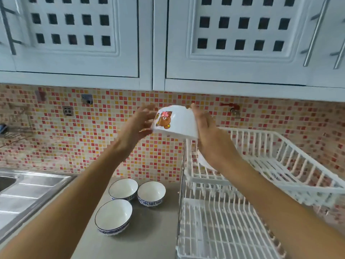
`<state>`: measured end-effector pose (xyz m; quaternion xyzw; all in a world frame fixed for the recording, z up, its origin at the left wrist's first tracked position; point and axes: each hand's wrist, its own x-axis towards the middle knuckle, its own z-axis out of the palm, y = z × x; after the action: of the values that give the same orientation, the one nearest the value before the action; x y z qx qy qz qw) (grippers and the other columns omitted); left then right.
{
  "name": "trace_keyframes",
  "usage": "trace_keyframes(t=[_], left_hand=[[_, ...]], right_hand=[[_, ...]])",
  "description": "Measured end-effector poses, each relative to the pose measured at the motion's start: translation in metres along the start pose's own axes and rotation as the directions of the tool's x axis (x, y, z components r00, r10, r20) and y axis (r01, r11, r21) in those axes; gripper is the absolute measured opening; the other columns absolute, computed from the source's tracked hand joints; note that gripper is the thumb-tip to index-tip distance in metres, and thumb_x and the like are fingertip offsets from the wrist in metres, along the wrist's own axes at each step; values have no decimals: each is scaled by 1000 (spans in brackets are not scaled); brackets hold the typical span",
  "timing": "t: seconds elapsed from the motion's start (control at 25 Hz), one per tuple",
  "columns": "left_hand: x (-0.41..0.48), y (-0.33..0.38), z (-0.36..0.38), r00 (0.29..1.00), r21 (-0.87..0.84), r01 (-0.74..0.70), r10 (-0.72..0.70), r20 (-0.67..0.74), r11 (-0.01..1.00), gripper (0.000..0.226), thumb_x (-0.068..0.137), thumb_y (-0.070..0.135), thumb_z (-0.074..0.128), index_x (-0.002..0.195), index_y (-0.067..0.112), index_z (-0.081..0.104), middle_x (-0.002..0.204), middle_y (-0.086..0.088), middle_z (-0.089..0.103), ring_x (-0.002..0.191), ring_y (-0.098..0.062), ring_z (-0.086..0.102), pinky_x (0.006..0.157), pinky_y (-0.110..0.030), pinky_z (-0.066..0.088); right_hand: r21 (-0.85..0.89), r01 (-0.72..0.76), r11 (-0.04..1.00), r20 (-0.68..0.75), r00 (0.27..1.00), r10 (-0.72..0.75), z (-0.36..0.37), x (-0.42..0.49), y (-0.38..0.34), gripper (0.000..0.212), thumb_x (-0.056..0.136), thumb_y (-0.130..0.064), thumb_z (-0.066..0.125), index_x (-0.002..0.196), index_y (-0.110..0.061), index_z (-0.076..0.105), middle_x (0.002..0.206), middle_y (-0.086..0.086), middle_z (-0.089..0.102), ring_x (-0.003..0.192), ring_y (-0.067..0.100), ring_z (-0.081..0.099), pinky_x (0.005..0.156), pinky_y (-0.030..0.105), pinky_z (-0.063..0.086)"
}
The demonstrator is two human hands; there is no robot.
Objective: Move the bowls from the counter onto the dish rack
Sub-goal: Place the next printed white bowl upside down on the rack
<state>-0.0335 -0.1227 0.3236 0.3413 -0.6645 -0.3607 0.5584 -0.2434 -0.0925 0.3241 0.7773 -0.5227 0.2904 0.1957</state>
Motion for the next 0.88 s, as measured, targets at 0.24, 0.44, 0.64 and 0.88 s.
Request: trace_keyframes(t=[0.24, 0.44, 0.64, 0.88], left_hand=[[19, -13, 75, 961, 416, -174, 61, 270, 893, 77, 73, 58, 63, 139, 37, 28, 146, -4, 37, 113, -20, 56, 89, -36, 55], [22, -23, 118, 982, 473, -142, 65, 176, 869, 85, 59, 63, 71, 132, 38, 36, 145, -5, 28, 117, -23, 47, 93, -30, 48], [18, -18, 143, 961, 427, -200, 92, 261, 882, 80, 75, 56, 64, 142, 35, 26, 153, -3, 23, 122, -11, 34, 103, -35, 36], [35, -34, 129, 850, 73, 189, -200, 487, 979, 65, 83, 36, 55, 141, 39, 25, 139, 0, 49, 130, -23, 48, 113, -40, 35]], right_hand=[[140, -48, 989, 16, 999, 46, -9, -27, 84, 85, 86, -26, 64, 151, -28, 9, 153, -1, 22, 106, 21, 59, 86, 38, 54], [720, -318, 617, 304, 944, 131, -10, -47, 138, 109, 58, -58, 74, 146, -43, 11, 155, -11, 21, 135, 7, 32, 111, 35, 32], [797, -368, 479, 347, 928, 136, 5, -51, 173, 107, 58, -45, 80, 146, -37, 19, 147, -4, 35, 125, 16, 50, 94, 35, 53], [856, -395, 333, 420, 908, -2, 16, -50, 193, 106, 50, -44, 88, 140, -40, 32, 143, -4, 40, 126, 18, 50, 96, 41, 51]])
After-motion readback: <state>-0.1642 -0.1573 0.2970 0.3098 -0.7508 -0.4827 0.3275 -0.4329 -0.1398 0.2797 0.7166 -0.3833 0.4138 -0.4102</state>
